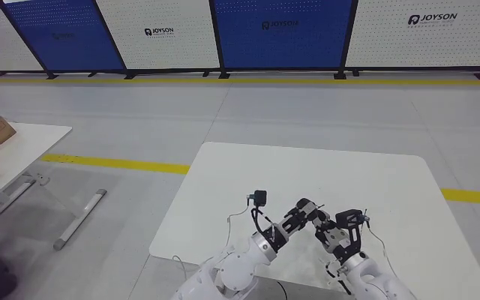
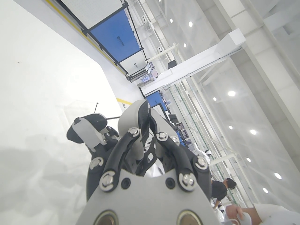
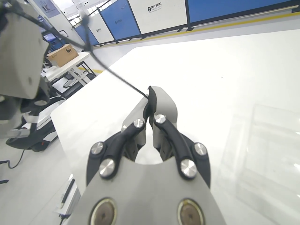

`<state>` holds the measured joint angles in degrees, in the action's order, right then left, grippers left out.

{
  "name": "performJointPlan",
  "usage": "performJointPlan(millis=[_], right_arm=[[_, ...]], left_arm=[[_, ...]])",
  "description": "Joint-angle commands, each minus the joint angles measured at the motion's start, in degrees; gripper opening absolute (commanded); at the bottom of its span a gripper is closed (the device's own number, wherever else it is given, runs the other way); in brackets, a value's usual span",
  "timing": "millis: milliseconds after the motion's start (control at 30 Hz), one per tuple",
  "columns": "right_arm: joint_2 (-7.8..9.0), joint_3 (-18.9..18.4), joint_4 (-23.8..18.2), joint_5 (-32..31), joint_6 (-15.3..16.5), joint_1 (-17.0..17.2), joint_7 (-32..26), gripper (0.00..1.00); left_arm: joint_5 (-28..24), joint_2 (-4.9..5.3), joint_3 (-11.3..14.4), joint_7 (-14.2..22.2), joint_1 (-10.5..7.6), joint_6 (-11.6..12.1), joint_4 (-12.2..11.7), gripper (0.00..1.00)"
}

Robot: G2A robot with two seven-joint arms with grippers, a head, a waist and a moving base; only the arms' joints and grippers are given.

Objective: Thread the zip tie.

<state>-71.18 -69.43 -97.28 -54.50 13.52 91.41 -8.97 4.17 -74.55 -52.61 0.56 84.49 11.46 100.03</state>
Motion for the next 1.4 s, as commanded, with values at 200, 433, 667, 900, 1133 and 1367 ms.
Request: performJointPlan(millis=[200, 433, 667, 900, 1133, 1367], right_arm=[[0.03, 0.19, 0.07, -0.65, -0.50, -0.16, 0.40, 0.00], [-0.04, -2.03, -2.07, 7.78, 0.78, 1.17, 3.43, 1.00], [0.32, -9.52, -4.15, 24.26, 5.96, 5.78, 9.53, 1.00], [0.97, -19.43, -5.09, 41.55, 5.96, 9.89, 13.52, 1.00], [1.01, -21.11, -4.14, 47.56, 5.96, 10.31, 12.02, 1.00], [1.01, -21.11, -4.14, 47.56, 5.96, 10.31, 12.02, 1.00]], left_arm=[[0.42, 0.22, -0.62, 0.12, 0.93, 0.63, 1.02, 0.00], [-0.18, 0.20, -1.14, -0.49, 0.75, -0.12, -0.14, 0.00], [-1.63, 0.51, -3.54, -1.79, 1.91, 0.86, -0.36, 0.00], [-3.48, 1.02, -6.84, -2.05, 3.50, 1.50, -0.51, 0.00], [-4.60, 0.81, -7.37, -3.19, 2.14, -2.08, -3.21, 0.00], [-4.60, 0.81, -7.37, -3.19, 2.14, -2.08, -3.21, 0.00]])
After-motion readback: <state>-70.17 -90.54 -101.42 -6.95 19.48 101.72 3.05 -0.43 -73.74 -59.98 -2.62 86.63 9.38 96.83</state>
